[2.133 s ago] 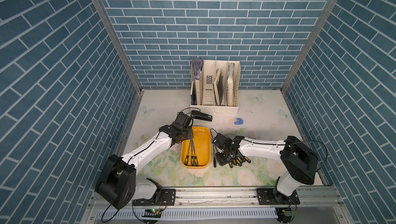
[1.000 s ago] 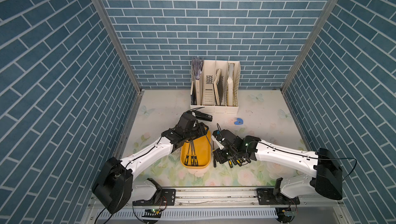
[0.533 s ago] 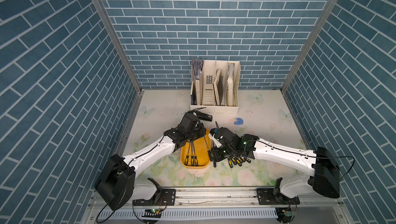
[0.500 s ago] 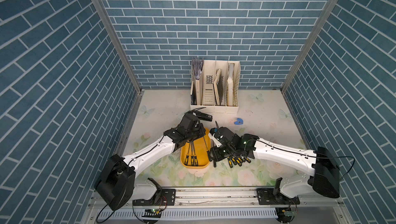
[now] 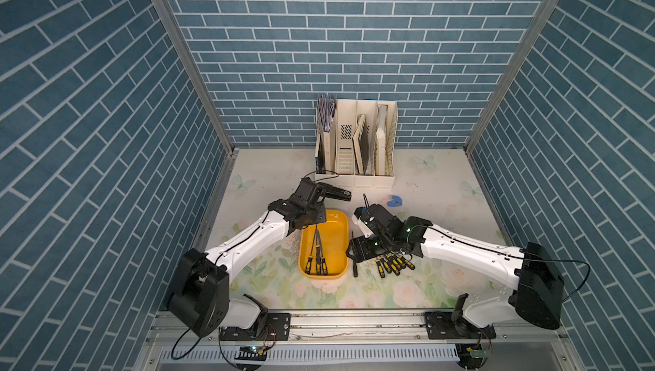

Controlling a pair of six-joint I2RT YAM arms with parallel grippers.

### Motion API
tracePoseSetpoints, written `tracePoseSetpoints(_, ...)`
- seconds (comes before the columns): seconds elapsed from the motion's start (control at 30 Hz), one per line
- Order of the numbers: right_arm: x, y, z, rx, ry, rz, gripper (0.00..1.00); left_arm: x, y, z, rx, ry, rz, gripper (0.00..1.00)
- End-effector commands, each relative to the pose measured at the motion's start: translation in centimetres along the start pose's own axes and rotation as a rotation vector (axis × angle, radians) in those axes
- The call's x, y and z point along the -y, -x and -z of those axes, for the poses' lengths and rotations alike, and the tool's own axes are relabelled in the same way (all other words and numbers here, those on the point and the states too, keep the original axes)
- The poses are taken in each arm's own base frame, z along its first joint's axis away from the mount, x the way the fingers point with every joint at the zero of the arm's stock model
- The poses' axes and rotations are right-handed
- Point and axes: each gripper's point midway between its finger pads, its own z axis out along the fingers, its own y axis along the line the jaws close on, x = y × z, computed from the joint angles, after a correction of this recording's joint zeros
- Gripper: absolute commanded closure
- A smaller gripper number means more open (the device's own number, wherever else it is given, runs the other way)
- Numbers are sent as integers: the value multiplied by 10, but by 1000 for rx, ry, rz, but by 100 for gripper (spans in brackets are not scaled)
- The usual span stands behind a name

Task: Put the file tool into the storage box
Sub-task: Place the file tool in the storage box.

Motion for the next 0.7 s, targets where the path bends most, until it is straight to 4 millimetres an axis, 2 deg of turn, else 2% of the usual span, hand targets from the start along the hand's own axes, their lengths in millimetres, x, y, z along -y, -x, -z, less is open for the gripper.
tracePoseSetpoints(0.0,7,-13,-7,-45,-13,-13,26,-19,-14,-17,-48,89,-60,100)
tracePoseSetpoints(0.13,18,-25,-19,-81,-40,-30,27,-25,-23,-28,-63,109,-64,100)
tracePoseSetpoints(0.4,31,-37,-43,-120,-60,-50,30,-35,-35,-42,-89,146,-75,99)
tracePoseSetpoints(0.6,38,-42,-60,-157,-85,-47,32,-40,-41,-44,-103,165,-67,69)
tracePoseSetpoints(0.67,42,-44,-65,-168,-100,-48,33,-41,-41,-43,-102,164,-64,66)
